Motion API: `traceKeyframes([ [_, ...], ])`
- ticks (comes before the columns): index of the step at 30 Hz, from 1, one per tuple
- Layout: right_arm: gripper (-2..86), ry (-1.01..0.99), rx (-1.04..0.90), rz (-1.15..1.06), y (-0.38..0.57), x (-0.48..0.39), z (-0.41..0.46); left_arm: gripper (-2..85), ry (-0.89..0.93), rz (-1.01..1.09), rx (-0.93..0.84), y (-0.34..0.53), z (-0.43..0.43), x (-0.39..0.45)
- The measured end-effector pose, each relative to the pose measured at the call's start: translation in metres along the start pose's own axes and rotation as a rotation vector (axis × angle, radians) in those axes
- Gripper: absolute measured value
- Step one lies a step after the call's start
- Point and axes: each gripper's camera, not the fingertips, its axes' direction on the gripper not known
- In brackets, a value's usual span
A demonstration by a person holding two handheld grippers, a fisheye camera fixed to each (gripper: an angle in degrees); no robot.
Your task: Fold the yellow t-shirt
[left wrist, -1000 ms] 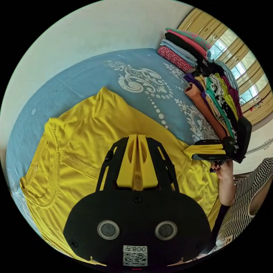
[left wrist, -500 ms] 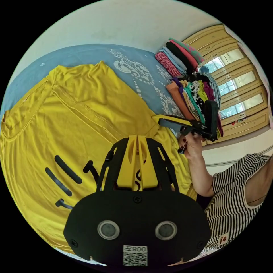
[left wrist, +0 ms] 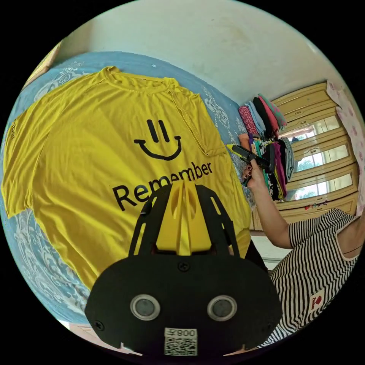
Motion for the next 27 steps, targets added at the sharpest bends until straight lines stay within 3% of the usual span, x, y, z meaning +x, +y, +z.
traceKeyframes([
  [7, 0.1, -0.025, -0.06, -0.177, -0.089, -0.09, 0.032, 0.2, 0.009, -0.157, 0.122, 0.056, -0.081, -0.083],
  [13, 0.1, 0.045, -0.106, -0.37, -0.211, -0.197, 0.098, 0.2, -0.085, -0.159, 0.231, 0.017, -0.142, -0.143],
  [17, 0.0, 0.142, -0.176, -0.442, -0.276, -0.261, 0.165, 0.2, -0.036, -0.158, 0.312, 0.006, -0.167, -0.175],
  [20, -0.1, 0.245, -0.264, -0.43, -0.306, -0.282, 0.214, 0.2, 0.014, -0.167, 0.305, 0.019, -0.169, -0.191],
  [27, 0.1, 0.248, -0.257, -0.476, -0.326, -0.325, 0.209, 0.2, 0.049, -0.191, 0.311, 0.084, -0.202, -0.221],
])
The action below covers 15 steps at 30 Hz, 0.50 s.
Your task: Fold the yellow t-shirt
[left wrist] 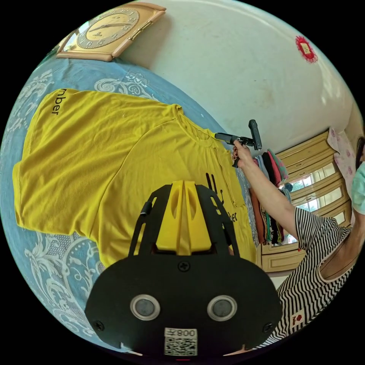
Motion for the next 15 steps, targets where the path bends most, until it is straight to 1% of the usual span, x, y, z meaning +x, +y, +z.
traceKeyframes([
  [2, 0.1, -0.027, 0.067, -0.009, 0.003, -0.014, -0.02, 0.3, -0.041, -0.014, 0.05, 0.015, -0.034, -0.012],
  [4, 0.1, -0.046, 0.079, -0.019, 0.001, -0.029, -0.027, 0.3, -0.106, -0.033, 0.075, 0.021, -0.055, -0.024],
  [7, 0.1, -0.126, 0.104, -0.097, -0.012, -0.076, -0.036, 0.3, -0.192, -0.05, 0.09, 0.022, -0.078, -0.045],
  [8, 0.1, -0.149, 0.102, -0.146, -0.022, -0.102, -0.036, 0.3, -0.227, -0.081, 0.083, 0.023, -0.084, -0.052],
  [11, 0.0, -0.159, 0.065, -0.266, -0.057, -0.169, -0.023, 0.2, -0.23, -0.085, 0.052, 0.032, -0.092, -0.061],
  [15, 0.0, -0.102, -0.009, -0.31, -0.104, -0.217, 0.009, 0.2, -0.244, -0.073, 0.034, 0.049, -0.105, -0.069],
])
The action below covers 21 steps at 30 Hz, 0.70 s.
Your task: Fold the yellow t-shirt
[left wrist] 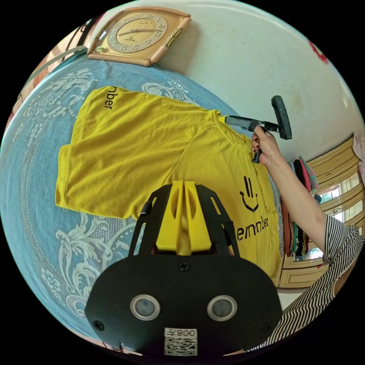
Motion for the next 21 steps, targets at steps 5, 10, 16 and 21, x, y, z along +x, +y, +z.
traceKeyframes([
  [5, 0.1, -0.007, 0.004, 0.101, -0.041, 0.023, 0.002, 0.4, 0.027, 0.02, 0.01, 0.013, -0.025, -0.027],
  [10, 0.1, -0.018, 0.032, 0.061, -0.045, 0.007, -0.017, 1.3, 0.034, -0.021, 0.061, 0.035, -0.068, -0.054],
  [16, 0.8, -0.219, 0.122, -0.055, -0.045, -0.052, -0.051, 7.3, 0.066, -0.271, 0.252, 0.107, -0.161, -0.136],
  [21, 1.9, -0.291, 0.048, -0.128, -0.053, -0.113, -0.038, 8.4, 0.178, -0.519, 0.322, 0.15, -0.187, -0.219],
])
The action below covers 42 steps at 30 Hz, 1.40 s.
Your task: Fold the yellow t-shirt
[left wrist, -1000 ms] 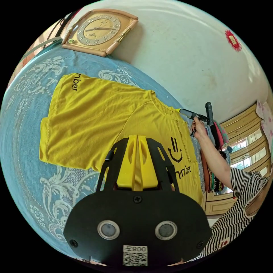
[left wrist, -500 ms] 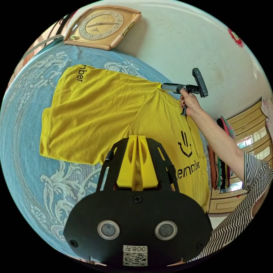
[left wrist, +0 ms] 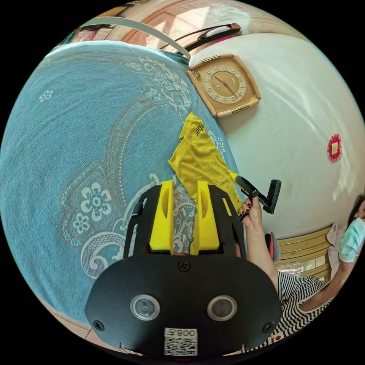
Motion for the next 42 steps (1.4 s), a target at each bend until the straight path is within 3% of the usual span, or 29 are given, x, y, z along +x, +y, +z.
traceKeyframes([
  [7, 2.8, -0.065, -0.064, 0.024, -0.006, -0.029, 0.015, 3.5, 0.094, -0.059, 0.012, -0.029, -0.024, -0.049],
  [18, 5.9, -0.048, -0.036, 0.011, -0.081, -0.069, 0.006, 0.1, 0.148, 0.034, 0.043, -0.046, -0.05, -0.076],
  [29, 7.3, 0.218, -0.14, -0.212, -0.226, -0.189, 0.077, 0.1, 0.174, 0.052, 0.044, -0.062, -0.065, -0.076],
  [32, 7.1, 0.306, -0.172, -0.227, -0.251, -0.196, 0.095, 0.0, 0.185, 0.055, 0.04, -0.067, -0.065, -0.073],
  [37, 6.2, 0.29, -0.283, -0.192, -0.265, -0.186, 0.132, 0.0, 0.196, 0.059, 0.035, -0.074, -0.063, -0.064],
  [42, 2.9, 0.312, -0.257, -0.227, -0.258, -0.187, 0.128, 0.0, 0.197, 0.065, 0.034, -0.08, -0.057, -0.049],
])
